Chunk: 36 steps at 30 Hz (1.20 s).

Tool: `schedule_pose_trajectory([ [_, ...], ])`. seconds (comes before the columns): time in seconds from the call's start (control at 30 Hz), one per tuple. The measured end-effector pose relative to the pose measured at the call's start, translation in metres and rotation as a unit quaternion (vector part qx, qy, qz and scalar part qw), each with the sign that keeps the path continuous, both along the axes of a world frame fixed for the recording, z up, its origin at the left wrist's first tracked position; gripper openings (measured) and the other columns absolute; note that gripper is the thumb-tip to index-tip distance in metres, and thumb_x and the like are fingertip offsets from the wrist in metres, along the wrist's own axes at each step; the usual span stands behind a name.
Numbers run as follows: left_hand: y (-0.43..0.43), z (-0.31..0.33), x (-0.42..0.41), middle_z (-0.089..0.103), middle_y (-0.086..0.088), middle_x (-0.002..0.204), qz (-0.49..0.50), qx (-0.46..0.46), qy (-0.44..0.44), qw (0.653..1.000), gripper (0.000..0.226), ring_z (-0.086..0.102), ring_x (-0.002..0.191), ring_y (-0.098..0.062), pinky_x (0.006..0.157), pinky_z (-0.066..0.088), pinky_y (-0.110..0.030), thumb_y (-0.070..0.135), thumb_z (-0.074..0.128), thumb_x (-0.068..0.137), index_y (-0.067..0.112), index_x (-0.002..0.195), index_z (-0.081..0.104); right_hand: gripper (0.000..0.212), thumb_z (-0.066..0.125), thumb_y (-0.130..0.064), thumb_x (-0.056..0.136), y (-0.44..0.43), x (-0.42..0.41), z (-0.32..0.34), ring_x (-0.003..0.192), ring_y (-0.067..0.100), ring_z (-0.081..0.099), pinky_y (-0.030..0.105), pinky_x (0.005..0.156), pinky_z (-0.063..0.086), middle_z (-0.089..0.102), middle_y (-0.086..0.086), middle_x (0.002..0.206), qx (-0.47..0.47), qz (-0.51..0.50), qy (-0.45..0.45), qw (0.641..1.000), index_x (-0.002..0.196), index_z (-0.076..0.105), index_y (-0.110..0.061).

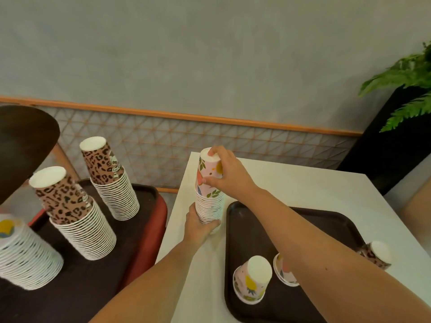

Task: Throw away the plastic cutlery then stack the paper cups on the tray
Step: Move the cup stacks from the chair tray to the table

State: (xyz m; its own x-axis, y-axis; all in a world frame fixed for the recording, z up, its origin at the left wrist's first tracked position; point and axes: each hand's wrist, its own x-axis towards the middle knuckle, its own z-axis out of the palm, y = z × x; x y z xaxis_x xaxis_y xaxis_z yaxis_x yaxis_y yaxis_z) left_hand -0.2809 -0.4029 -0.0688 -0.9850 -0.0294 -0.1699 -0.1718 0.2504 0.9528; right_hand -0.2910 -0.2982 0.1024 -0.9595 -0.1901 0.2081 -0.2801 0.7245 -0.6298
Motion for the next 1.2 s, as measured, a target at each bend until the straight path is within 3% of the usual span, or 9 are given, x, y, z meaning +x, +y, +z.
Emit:
schedule_pose_trajectory([
  [0.17,0.015,-0.004,-0.023,0.050,-0.003,0.133,-0.017,-0.044,-0.005,0.999,0.088,0.050,0.121,-0.021,0.099,0.047,-0.036,0.027,0.083,0.066,0.020,0.137,0.032,0.059,0.075,-0.022,0.076,0.014,-0.020,-0.011,0.095,0.016,0.044,0.026,0.075,0.042,0.044,0.005,0.129,-0.005,-0.003,0.008,1.000,0.124,0.041,-0.018],
  [0.4,0.018,-0.006,-0.030,0.045,-0.001,0.140,-0.020,-0.081,-0.019,0.996,0.093,0.044,0.128,-0.023,0.105,0.042,-0.044,0.043,0.080,0.064,0.024,0.140,0.028,0.059,0.075,-0.026,0.077,0.022,-0.028,-0.018,0.103,0.021,0.048,0.025,0.074,0.044,0.042,0.005,0.128,-0.021,-0.019,0.010,1.000,0.123,0.039,-0.017],
  [0.5,0.012,-0.005,-0.028,0.035,-0.003,0.147,-0.025,-0.090,-0.026,0.995,0.097,0.035,0.135,-0.024,0.110,0.035,-0.045,0.041,0.080,0.067,0.023,0.143,0.023,0.063,0.076,-0.035,0.074,0.019,-0.028,-0.016,0.107,0.023,0.047,0.025,0.076,0.040,0.040,0.005,0.125,-0.006,-0.032,0.026,0.999,0.123,0.042,-0.016],
  [0.6,0.001,-0.001,-0.021,0.031,-0.005,0.148,-0.010,-0.084,-0.026,0.996,0.094,0.034,0.135,-0.024,0.111,0.034,-0.044,0.034,0.080,0.071,0.022,0.145,0.023,0.062,0.075,-0.040,0.074,0.011,-0.026,-0.005,0.114,0.023,0.043,0.029,0.087,0.041,0.041,0.007,0.126,0.000,-0.063,0.066,0.996,0.123,0.047,-0.013],
  [0.73,-0.016,0.008,-0.005,0.050,-0.008,0.127,0.074,-0.060,0.011,0.995,0.059,0.051,0.108,-0.020,0.091,0.044,-0.026,0.009,0.068,0.081,0.017,0.134,0.042,0.049,0.071,-0.037,0.077,-0.009,-0.022,0.015,0.111,0.027,0.045,0.030,0.092,0.033,0.049,0.010,0.118,-0.008,-0.086,0.172,0.981,0.114,0.056,-0.009],
  [0.87,-0.049,0.016,0.019,0.057,-0.002,0.103,0.123,-0.080,0.060,0.987,0.038,0.056,0.090,-0.021,0.075,0.042,-0.024,-0.001,0.062,0.079,0.014,0.112,0.053,0.041,0.066,-0.032,0.075,-0.053,-0.012,0.024,0.101,0.030,0.050,0.033,0.087,0.038,0.053,0.013,0.110,-0.042,-0.032,0.219,0.974,0.106,0.059,-0.006],
  [1.07,-0.105,0.022,0.060,0.055,0.002,0.081,0.224,-0.107,0.106,0.963,0.029,0.053,0.071,-0.010,0.067,0.044,-0.021,-0.001,0.064,0.077,0.019,0.097,0.054,0.039,0.066,-0.024,0.080,-0.121,0.006,0.026,0.107,0.026,0.047,0.025,0.087,0.033,0.049,0.011,0.114,-0.047,0.083,0.178,0.979,0.114,0.057,-0.008],
  [1.2,-0.143,0.021,0.079,0.053,0.000,0.080,0.270,-0.152,0.114,0.944,0.025,0.049,0.069,-0.014,0.060,0.037,-0.015,0.006,0.066,0.079,0.019,0.092,0.050,0.042,0.065,-0.023,0.084,-0.163,0.013,0.027,0.113,0.026,0.046,0.034,0.094,0.041,0.047,0.009,0.121,-0.049,0.138,0.141,0.979,0.123,0.054,-0.012],
])
